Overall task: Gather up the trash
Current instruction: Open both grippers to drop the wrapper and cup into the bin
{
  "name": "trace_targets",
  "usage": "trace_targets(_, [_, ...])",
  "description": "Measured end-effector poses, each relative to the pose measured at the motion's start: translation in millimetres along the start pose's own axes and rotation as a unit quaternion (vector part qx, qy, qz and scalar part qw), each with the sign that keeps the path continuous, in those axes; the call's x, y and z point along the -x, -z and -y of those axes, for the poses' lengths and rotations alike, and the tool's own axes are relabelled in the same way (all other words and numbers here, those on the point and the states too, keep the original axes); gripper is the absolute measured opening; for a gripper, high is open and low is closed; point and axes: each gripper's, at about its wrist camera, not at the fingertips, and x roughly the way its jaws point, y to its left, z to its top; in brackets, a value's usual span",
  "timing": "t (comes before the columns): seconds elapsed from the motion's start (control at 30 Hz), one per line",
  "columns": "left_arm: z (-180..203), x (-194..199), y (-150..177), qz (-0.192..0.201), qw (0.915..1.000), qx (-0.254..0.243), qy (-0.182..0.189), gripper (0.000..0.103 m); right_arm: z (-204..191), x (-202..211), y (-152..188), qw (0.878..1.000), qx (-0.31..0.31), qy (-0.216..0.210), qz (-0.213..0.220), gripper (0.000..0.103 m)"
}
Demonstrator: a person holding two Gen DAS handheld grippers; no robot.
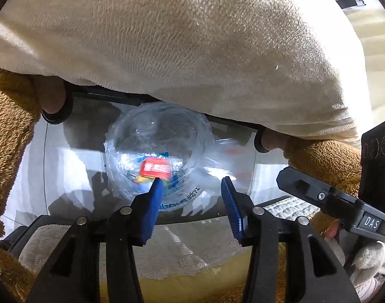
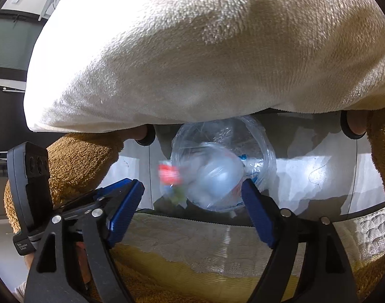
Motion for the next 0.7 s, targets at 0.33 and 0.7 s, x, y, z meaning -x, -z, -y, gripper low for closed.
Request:
trace_targets(0.33, [4.5,15.4,1.9,0.027,0.9995,-0.013,0.003,0.047,-4.8,9.4,4.4,1.000,0.014,0.001,0.022,0.080])
trace_targets(0.7, [14.6,61.5,21.5,0.124,0.9894,-0.058,0.047,0.047,-15.7,51.6,27.5,0.993,0.066,0.000,0.100,0.080])
